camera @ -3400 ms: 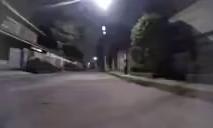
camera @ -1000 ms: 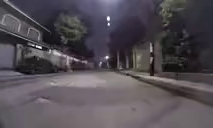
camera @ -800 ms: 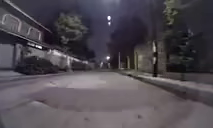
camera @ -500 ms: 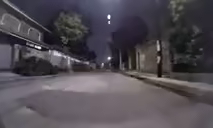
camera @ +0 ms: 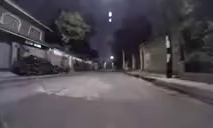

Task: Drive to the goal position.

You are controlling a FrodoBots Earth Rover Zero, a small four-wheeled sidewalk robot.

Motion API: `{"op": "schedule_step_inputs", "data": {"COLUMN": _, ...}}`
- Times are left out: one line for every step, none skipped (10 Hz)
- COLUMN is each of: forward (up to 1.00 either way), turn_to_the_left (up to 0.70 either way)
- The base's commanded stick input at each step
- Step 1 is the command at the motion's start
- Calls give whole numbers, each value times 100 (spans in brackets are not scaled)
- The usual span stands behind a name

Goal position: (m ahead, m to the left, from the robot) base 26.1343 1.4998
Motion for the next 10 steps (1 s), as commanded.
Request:
{"op": "schedule_step_inputs", "data": {"forward": 100, "turn_to_the_left": -29}}
{"op": "schedule_step_inputs", "data": {"forward": 100, "turn_to_the_left": 0}}
{"op": "schedule_step_inputs", "data": {"forward": 100, "turn_to_the_left": 0}}
{"op": "schedule_step_inputs", "data": {"forward": 100, "turn_to_the_left": 0}}
{"op": "schedule_step_inputs", "data": {"forward": 100, "turn_to_the_left": 0}}
{"op": "schedule_step_inputs", "data": {"forward": 100, "turn_to_the_left": 0}}
{"op": "schedule_step_inputs", "data": {"forward": 100, "turn_to_the_left": 0}}
{"op": "schedule_step_inputs", "data": {"forward": 100, "turn_to_the_left": 0}}
{"op": "schedule_step_inputs", "data": {"forward": 100, "turn_to_the_left": 0}}
{"op": "schedule_step_inputs", "data": {"forward": 100, "turn_to_the_left": 0}}
